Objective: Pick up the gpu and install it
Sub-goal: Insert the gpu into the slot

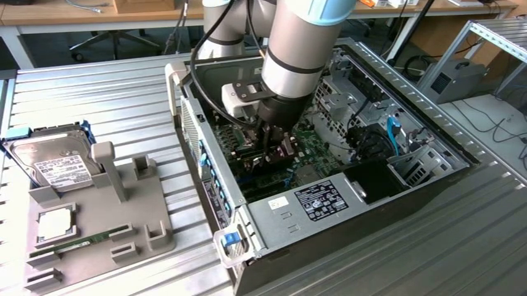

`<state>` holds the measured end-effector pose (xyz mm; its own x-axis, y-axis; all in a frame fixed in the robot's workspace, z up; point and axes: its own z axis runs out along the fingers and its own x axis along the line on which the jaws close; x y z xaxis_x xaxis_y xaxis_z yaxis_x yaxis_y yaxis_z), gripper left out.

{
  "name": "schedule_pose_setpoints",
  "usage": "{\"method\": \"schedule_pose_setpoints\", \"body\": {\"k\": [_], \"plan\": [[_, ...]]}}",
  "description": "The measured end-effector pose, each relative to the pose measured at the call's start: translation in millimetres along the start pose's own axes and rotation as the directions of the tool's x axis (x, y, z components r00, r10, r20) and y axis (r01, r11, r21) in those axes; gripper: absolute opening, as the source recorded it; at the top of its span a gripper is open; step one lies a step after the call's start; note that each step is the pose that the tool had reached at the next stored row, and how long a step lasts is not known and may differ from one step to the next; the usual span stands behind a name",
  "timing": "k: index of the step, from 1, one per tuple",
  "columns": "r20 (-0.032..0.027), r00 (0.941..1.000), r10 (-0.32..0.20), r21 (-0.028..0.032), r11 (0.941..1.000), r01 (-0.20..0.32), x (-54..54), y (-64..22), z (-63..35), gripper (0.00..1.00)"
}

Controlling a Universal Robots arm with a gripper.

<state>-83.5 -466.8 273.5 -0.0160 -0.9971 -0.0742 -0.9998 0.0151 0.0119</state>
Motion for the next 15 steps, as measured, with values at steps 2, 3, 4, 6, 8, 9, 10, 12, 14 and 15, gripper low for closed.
{"method": "schedule_pose_setpoints", "body": {"k": [2, 3, 4, 6, 8, 9, 10, 12, 14, 15], "plan": [[0.0000, 1.0000, 0.000, 0.0000, 1.0000, 0.000, 0.0, 0.0, 0.0, 0.40], [-0.0001, 1.0000, 0.000, 0.0000, 1.0000, 0.000, 0.0, 0.0, -0.1, 0.40], [-0.0002, 1.0000, 0.000, 0.0000, 1.0000, 0.000, 0.1, 0.0, -0.1, 0.40], [-0.0004, 1.0000, 0.000, -0.0001, 1.0000, 0.000, 0.1, 0.0, -0.1, 0.40], [-0.0003, 1.0000, 0.000, -0.0001, 1.0000, 0.000, 0.1, 0.0, 0.0, 0.40], [-0.0002, 1.0000, 0.000, -0.0001, 1.0000, 0.000, 0.1, 0.0, 0.0, 0.40], [-0.0003, 1.0000, 0.000, 0.0000, 1.0000, 0.000, 0.1, 0.0, 0.0, 0.40], [-0.0002, 1.0000, 0.000, -0.0001, 1.0000, 0.000, 0.1, 0.0, 0.1, 0.40], [-0.0002, 1.0000, 0.000, 0.0000, 1.0000, 0.000, 0.1, 0.0, 0.1, 0.40], [0.0024, 1.0000, 0.000, 0.0002, 1.0000, 0.000, 0.2, 0.0, 1.7, 0.40]]}}
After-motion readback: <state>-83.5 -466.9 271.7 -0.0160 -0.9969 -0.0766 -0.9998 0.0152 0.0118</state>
